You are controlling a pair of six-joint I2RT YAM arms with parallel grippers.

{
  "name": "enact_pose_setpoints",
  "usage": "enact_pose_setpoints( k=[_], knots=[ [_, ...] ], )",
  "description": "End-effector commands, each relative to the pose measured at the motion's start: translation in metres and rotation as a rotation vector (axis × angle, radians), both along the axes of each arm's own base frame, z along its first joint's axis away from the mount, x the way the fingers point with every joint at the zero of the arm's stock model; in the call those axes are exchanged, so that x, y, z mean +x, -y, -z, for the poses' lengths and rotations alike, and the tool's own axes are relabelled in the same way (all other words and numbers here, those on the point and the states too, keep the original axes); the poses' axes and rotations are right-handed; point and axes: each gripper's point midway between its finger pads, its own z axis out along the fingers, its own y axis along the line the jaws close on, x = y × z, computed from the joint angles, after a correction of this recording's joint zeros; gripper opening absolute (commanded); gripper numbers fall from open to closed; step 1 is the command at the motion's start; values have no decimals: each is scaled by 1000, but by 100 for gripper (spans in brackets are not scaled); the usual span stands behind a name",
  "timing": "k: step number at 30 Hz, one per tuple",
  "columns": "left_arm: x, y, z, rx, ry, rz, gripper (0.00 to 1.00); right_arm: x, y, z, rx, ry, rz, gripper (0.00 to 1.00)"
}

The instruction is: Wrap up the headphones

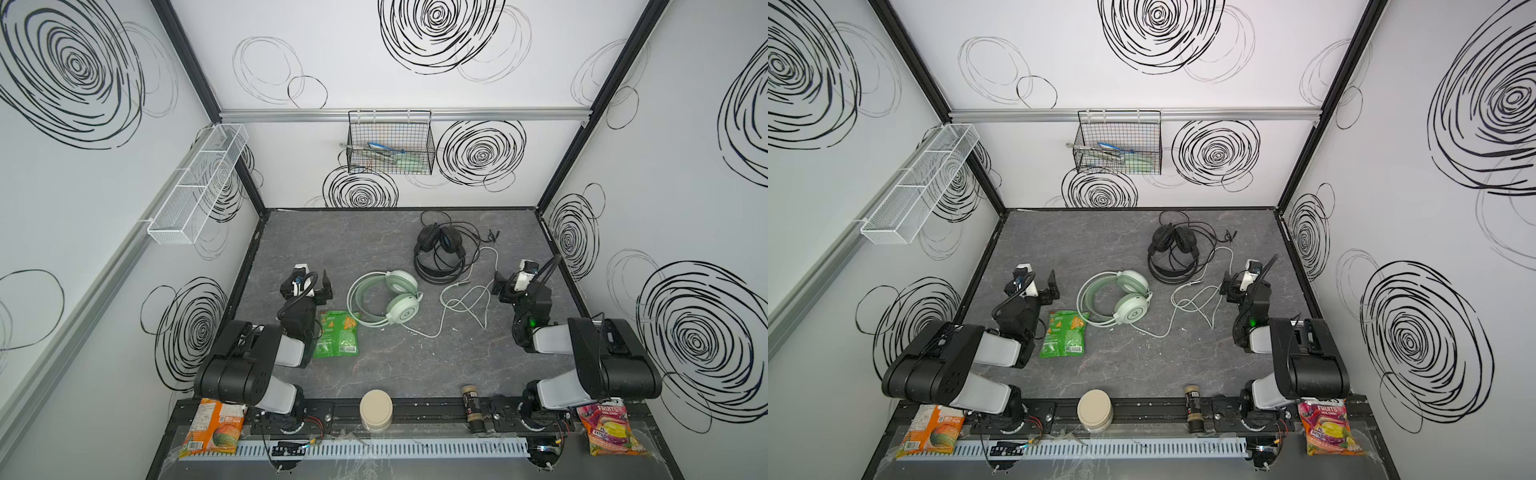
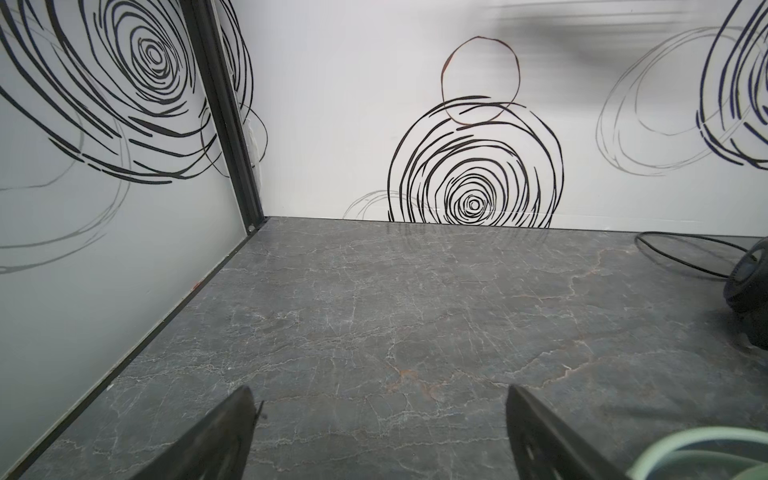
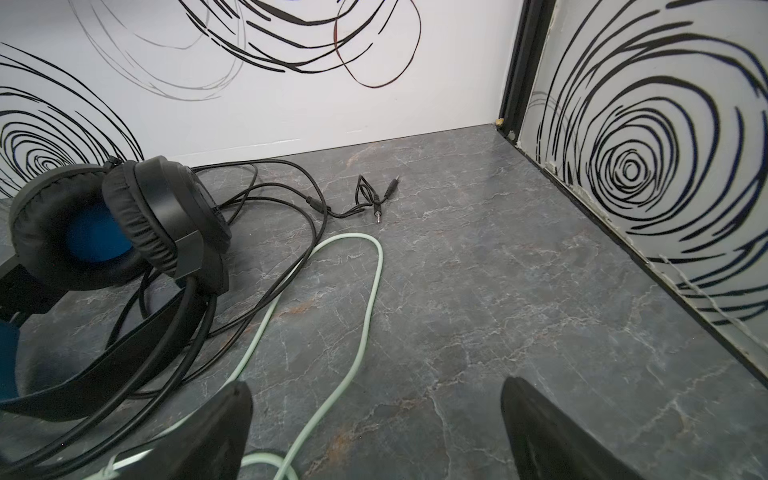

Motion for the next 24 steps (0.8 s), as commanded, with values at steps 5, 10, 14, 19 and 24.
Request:
enact_pose_setpoints(
  k=[5, 10, 14, 19, 24],
  knots=[
    [5, 1, -18, -12, 67, 10, 96, 7, 1, -17, -6, 56, -1, 97],
    [5, 1, -18, -12, 67, 10, 96, 7, 1, -17, -6, 56, -1, 97],
    [5, 0, -18, -12, 67, 10, 96, 7, 1, -16, -6, 54, -1, 97],
    [6, 1, -18, -13, 64, 12, 96, 8, 1, -15, -2, 47, -3, 97],
    [5, 2, -19, -7, 65, 9, 96, 7, 1, -18, -8, 61, -2, 97]
  ],
)
